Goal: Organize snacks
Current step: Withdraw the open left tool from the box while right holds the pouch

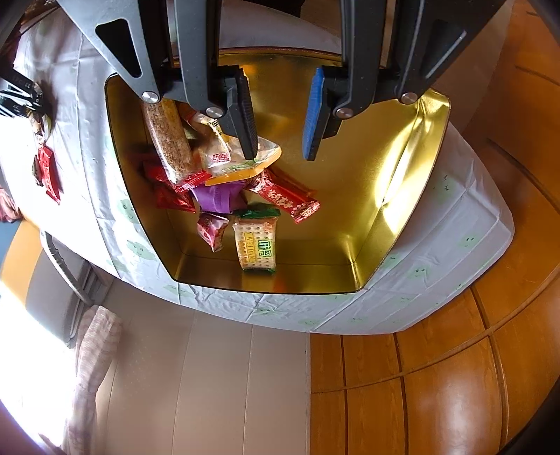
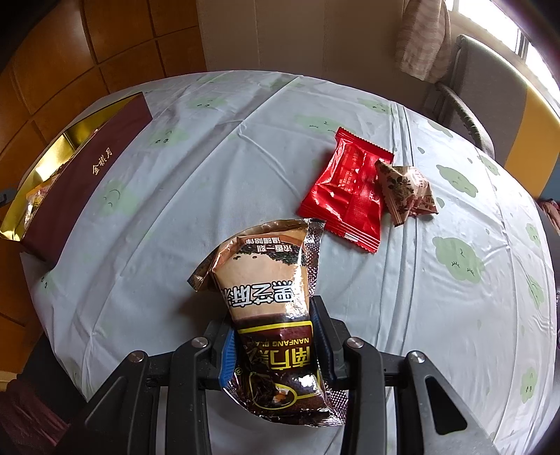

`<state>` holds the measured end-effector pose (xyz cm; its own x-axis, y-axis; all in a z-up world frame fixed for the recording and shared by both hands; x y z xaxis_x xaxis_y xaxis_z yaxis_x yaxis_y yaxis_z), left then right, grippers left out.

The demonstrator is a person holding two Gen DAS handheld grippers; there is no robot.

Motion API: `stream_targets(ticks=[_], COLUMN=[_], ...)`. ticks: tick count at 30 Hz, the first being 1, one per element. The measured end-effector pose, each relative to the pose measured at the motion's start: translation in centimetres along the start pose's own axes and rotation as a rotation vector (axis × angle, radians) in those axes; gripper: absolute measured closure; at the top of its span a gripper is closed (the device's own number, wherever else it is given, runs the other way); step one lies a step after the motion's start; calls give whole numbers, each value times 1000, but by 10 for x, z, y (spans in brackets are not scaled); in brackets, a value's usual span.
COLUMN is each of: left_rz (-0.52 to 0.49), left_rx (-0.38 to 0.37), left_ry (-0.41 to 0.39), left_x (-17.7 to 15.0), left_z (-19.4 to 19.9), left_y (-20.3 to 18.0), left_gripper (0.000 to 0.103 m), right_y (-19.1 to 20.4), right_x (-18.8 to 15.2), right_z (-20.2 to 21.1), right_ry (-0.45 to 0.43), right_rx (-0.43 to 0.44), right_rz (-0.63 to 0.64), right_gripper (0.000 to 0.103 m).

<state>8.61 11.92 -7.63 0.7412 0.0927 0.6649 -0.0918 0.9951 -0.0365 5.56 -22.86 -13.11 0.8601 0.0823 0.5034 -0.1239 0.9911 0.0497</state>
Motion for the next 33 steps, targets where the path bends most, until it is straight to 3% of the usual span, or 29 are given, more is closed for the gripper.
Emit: stream_targets(ticks=[25,29,33], left_rz=[81,102,119], left_rx=[67,78,93], left_ry=[-35,-44,-58], left_x=[-4,-2,-1], left_z=[10,12,15], left_y=[47,57,67], left_gripper=[76,76,76], right_y=[1,14,59], right_x=[2,14,43], right_z=[0,7,29], right_ry=[26,28,-33], right_rx=[-36,46,171], right_rz=[-70,-127,-95], right_gripper=[68,70,70])
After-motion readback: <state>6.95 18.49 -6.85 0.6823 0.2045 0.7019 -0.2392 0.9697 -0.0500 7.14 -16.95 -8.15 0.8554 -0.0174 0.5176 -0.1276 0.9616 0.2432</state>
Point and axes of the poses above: each gripper's, at about its wrist camera, not at the fingertips, and z roughly against the way its jaws point, y to its left, x to its top, the point moved 8 cm from there along -z, roughly the way its jaws point, and after that the axes turned 3 degrees about -y, right-handed, at the moved point
